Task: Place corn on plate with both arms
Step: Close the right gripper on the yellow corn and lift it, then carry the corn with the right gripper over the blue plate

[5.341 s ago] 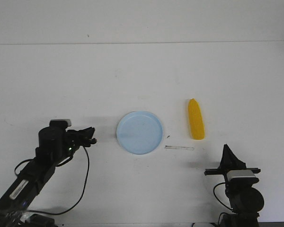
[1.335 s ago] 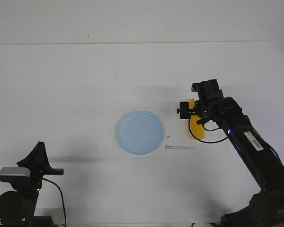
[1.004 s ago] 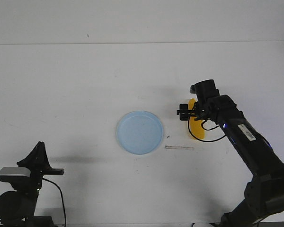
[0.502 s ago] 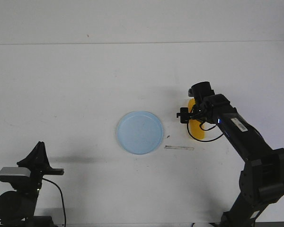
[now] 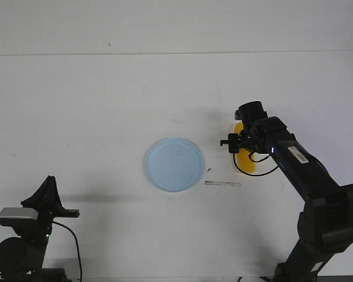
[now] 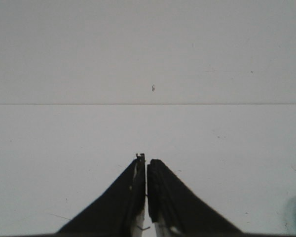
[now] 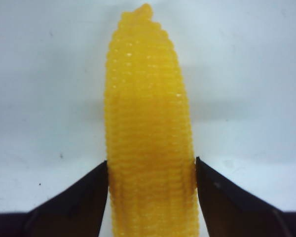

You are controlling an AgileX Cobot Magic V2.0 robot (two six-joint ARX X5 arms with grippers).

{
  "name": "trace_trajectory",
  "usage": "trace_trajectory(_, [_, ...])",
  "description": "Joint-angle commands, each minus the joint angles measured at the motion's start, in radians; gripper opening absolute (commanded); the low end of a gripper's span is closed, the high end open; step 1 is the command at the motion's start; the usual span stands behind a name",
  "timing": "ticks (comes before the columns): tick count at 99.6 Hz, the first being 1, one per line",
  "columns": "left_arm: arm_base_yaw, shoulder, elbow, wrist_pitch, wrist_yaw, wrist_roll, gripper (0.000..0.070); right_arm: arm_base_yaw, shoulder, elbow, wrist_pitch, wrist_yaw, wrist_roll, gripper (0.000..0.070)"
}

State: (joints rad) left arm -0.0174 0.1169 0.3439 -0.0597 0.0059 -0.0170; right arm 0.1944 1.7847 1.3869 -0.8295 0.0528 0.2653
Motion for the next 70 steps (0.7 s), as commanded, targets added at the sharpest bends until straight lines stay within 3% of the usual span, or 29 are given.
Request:
trace_trajectory(1, [0.000,-0.002,0.008,0.016,0.001,0.005,0.0001,0.002,0.023,0.021,-0.002,0.001,-0.013,0.0322])
trace_trajectory(34, [0.000,-0.002,0.008,0.016,0.001,0.005,0.0001,0.048,-0.052,0.078,0.013,0.000,-0.042,0.0322])
trace_trajectory(70, [0.000,-0.002,0.008,0.016,0.001,0.005,0.0001,0.311,-0.063,0.100,0.142,-0.053,-0.163,0.0322])
